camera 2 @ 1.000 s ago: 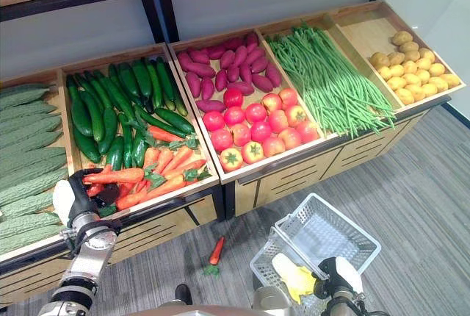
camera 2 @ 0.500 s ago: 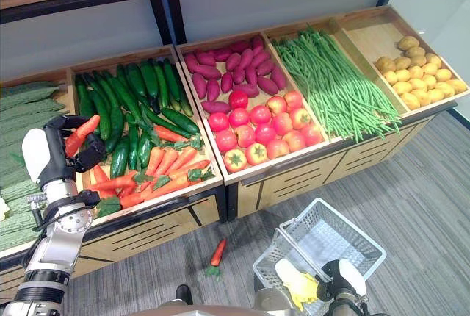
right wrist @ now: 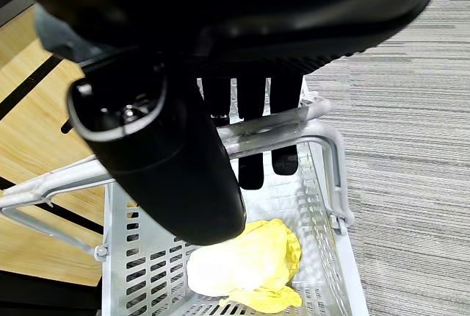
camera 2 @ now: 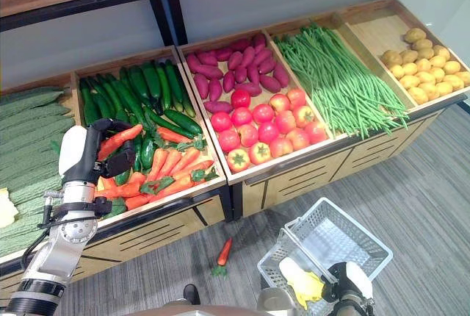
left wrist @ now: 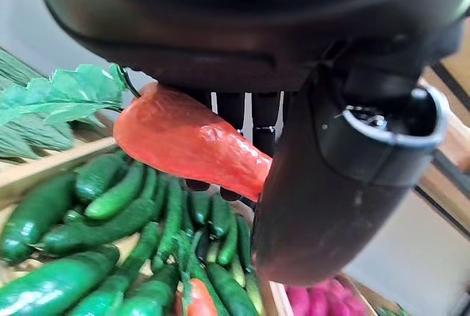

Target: Get the vegetables into the basket

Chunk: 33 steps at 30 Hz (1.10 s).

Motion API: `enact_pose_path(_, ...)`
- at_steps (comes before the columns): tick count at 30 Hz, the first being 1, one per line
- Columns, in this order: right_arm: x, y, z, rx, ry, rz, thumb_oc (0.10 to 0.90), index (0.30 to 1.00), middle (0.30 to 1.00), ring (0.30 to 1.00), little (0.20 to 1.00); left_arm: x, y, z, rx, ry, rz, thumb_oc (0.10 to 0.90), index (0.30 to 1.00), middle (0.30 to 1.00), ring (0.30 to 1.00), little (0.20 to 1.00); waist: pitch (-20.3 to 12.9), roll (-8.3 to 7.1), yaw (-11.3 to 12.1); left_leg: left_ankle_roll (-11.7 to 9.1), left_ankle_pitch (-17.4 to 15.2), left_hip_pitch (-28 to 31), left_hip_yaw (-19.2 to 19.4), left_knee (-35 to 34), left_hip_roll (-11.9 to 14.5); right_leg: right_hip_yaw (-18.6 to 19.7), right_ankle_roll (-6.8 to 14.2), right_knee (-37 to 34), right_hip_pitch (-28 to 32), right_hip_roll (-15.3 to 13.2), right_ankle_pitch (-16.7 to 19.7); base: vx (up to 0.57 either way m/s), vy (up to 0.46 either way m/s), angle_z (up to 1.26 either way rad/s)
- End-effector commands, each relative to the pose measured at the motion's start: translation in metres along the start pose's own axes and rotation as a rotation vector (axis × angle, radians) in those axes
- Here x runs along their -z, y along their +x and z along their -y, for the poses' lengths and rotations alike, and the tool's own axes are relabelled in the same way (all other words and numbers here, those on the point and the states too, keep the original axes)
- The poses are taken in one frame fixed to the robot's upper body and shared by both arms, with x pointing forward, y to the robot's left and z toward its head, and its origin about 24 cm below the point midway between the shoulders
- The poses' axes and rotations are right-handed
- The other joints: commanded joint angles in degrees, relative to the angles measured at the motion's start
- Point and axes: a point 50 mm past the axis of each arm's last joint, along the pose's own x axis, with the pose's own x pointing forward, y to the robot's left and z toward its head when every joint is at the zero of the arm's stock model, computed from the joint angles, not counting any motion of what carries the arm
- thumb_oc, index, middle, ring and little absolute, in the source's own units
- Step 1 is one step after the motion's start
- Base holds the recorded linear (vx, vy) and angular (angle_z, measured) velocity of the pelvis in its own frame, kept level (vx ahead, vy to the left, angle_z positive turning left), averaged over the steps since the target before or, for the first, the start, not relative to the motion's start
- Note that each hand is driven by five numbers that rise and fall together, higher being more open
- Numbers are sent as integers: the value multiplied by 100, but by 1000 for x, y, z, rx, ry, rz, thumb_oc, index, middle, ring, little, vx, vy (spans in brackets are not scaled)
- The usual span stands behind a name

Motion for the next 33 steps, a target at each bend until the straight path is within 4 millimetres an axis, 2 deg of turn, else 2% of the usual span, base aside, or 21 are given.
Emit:
enact_pose_path(1, -26, 16, 31, 129, 55, 90, 400, 300, 300, 300, 300, -49, 35, -43, -164, 24, 315, 400, 300, 300, 300, 300, 118, -417, -97, -1, -1249, -222, -55, 1197, -41, -402, 420, 324, 160, -739, -514, -44, 94, -12)
enact_pose_path(4, -25, 17, 33, 145, 69, 82, 400, 300, 300, 300, 300, -63, 39, -43, -144, 7, 385, 400, 300, 300, 300, 300, 160, -423, -166, 105, -1387, -238, 42, 1321, -125, -278, 511, 523, -13, -842, -460, -48, 133, -14)
enact_pose_path(6, -21, 16, 32, 142, 74, 63, 400, 300, 300, 300, 300, -70, 41, -42, -135, 2, 419, 400, 300, 300, 300, 300, 181, -439, -194, 185, -1438, -195, 117, 1271, -235, -175, 604, 592, -132, -934, -302, -58, 173, -29)
enact_pose_path(8, -18, 13, 28, 134, 81, 50, 400, 300, 300, 300, 300, -76, 42, -40, -118, -6, 450, 400, 300, 300, 300, 300, 203, -490, -248, 276, -1446, -128, 249, 1146, -402, -19, 752, 593, -296, -1051, 63, -115, 197, -39)
enact_pose_path(9, -19, 12, 25, 127, 84, 50, 400, 300, 300, 300, 300, -79, 43, -42, -116, -7, 467, 400, 300, 300, 300, 300, 241, -541, -290, 334, -1440, -135, 363, 1094, -507, 119, 886, 550, -503, -1120, 439, -188, 173, -41)
enact_pose_path(10, -21, 13, 25, 130, 88, 49, 400, 300, 300, 300, 300, -83, 43, -43, -113, 1, 488, 400, 300, 300, 300, 300, 288, -516, -298, 356, -1459, -153, 452, 1117, -467, 47, 911, 579, -602, -1116, 497, -226, 143, -40)
enact_pose_path(12, -24, 12, 21, 125, 97, 55, 400, 300, 300, 300, 300, -85, 44, -47, -120, 11, 503, 400, 300, 300, 300, 300, 336, -453, -177, 413, -1405, -246, 654, 1146, -387, -479, 842, 935, -712, -1155, 238, -183, 81, -72)
enact_pose_path(13, -25, 12, 21, 125, 97, 55, 400, 300, 300, 300, 300, -85, 44, -47, -121, 12, 504, 400, 300, 300, 300, 300, 331, -466, -180, 415, -1377, -265, 656, 1141, -396, -475, 837, 941, -736, -1164, 249, -166, 87, -105)
enact_pose_path(14, -23, 12, 20, 126, 101, 44, 400, 300, 300, 300, 300, -90, 45, -49, -125, 7, 522, 400, 300, 300, 300, 300, 340, -383, -120, 429, -1341, -278, 755, 1085, -343, -863, 768, 1172, -650, -1228, -2, -138, 78, -84)
enact_pose_path(16, -19, 10, 15, 113, 92, 33, 400, 300, 300, 300, 300, -89, 44, -54, -142, 15, 520, 400, 300, 300, 300, 300, 266, -325, -48, 469, -1179, -323, 975, 900, -301, -1238, 615, 1603, -430, -1280, -305, -169, 130, -61)
enact_pose_path(17, -20, 9, 15, 115, 93, 37, 400, 300, 300, 300, 300, -88, 43, -56, -148, 18, 519, 400, 300, 300, 300, 300, 223, -307, -8, 481, -1270, -281, 993, 860, -301, -1307, 689, 1906, -300, -1306, -448, -121, 111, -59)
enact_pose_path(19, -20, 9, 15, 114, 91, 36, 400, 300, 300, 300, 300, -89, 42, -59, -159, 27, 523, 400, 300, 300, 300, 300, 191, -305, 34, 494, -1237, -300, 1093, 809, -282, -1391, 661, 2044, -220, -1336, -477, -67, 36, -45)
enact_pose_path(21, -21, 10, 14, 110, 79, 34, 400, 300, 300, 300, 300, -87, 41, -66, -175, 51, 526, 400, 300, 300, 300, 300, 106, -346, 225, 477, -1162, -311, 1422, 758, -235, -1819, 690, 1992, 98, -1469, -370, -62, -18, -34)
enact_pose_path(22, -21, 10, 14, 109, 79, 35, 400, 300, 300, 300, 300, -87, 40, -66, -175, 52, 526, 400, 300, 300, 300, 300, 110, -352, 228, 476, -1161, -300, 1430, 756, -237, -1815, 696, 1968, 113, -1467, -353, -58, -61, -98)
enact_pose_path(23, -25, 11, 14, 106, 70, 47, 400, 300, 300, 300, 300, -85, 38, -72, -195, 62, 520, 400, 300, 300, 300, 300, 39, -435, 347, 439, -1114, -324, 1688, 771, -227, -2219, 745, 1549, 481, -1471, -194, -49, -84, -98)
enact_pose_path(25, -25, 10, 11, 100, 73, 47, 400, 300, 300, 300, 300, -83, 39, -75, -208, 79, 513, 400, 300, 300, 300, 300, 12, -458, 357, 405, -1048, -308, 1795, 763, -217, -2232, 754, 1308, 462, -1340, -312, -17, -113, -55)
enact_pose_path(33, -18, 8, 13, 110, 84, 33, 400, 300, 300, 300, 300, -86, 37, -74, -207, 68, 527, 400, 300, 300, 300, 300, 86, -471, 224, 52, -876, -502, 1938, 1357, 299, -2339, 408, 540, 821, -838, -952, -1, -158, -12)
